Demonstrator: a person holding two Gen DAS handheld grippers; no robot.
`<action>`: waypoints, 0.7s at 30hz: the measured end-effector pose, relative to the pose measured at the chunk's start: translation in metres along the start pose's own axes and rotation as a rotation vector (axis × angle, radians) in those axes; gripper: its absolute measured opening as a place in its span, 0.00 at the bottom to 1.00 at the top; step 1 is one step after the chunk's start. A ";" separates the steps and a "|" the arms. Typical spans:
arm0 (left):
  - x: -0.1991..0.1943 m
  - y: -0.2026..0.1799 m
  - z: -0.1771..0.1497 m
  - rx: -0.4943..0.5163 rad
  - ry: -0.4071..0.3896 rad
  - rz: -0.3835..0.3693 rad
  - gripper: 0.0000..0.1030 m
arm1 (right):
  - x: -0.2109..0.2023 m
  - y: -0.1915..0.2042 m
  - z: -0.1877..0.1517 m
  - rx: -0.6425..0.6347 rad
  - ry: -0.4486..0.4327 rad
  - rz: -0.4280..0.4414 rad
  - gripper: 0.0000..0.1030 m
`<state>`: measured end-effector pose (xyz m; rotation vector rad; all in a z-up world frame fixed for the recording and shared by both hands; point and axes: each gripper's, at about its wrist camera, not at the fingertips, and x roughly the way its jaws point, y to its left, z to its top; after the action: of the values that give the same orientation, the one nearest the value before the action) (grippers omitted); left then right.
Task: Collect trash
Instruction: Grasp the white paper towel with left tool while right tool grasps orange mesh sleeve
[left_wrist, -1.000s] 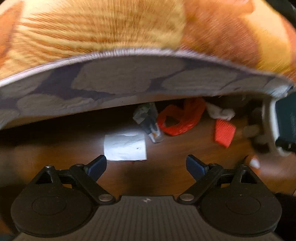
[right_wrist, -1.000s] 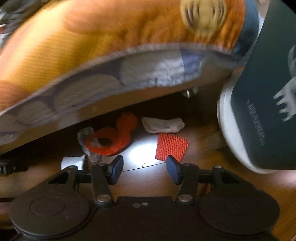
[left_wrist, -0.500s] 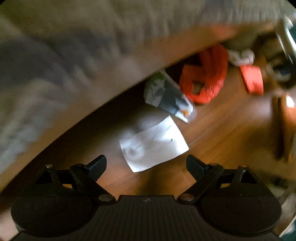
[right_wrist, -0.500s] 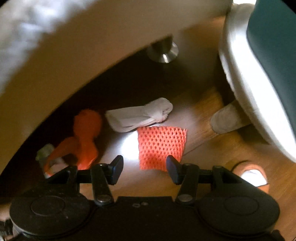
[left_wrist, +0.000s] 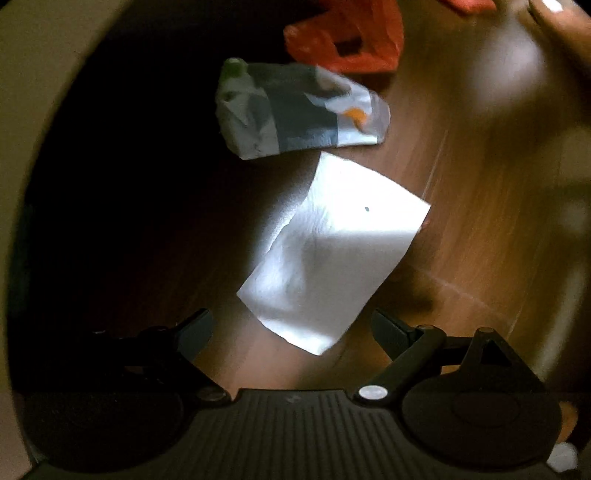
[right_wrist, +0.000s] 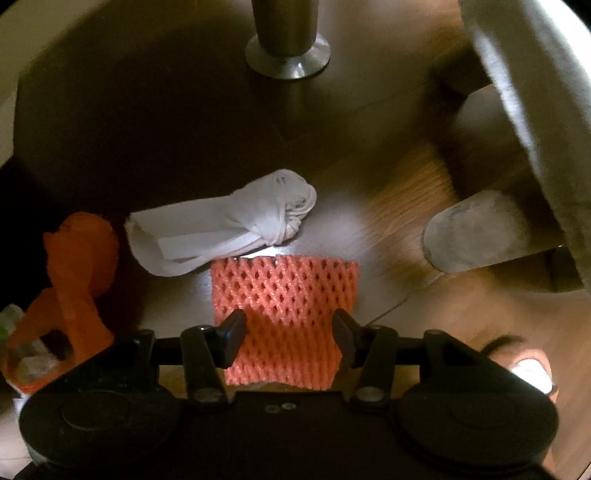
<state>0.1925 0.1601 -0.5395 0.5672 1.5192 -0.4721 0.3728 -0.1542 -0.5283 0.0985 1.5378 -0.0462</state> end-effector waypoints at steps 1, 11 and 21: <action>0.004 0.000 0.000 0.012 0.004 0.001 0.90 | 0.003 0.001 0.000 -0.002 0.004 -0.008 0.50; 0.027 0.002 0.003 0.027 0.006 -0.015 0.65 | 0.017 0.015 -0.005 -0.046 -0.008 -0.058 0.53; 0.024 0.016 -0.004 -0.112 -0.015 -0.080 0.25 | 0.019 0.021 0.002 -0.104 0.005 -0.064 0.46</action>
<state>0.1992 0.1762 -0.5621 0.4160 1.5475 -0.4492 0.3773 -0.1326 -0.5468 -0.0333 1.5453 -0.0171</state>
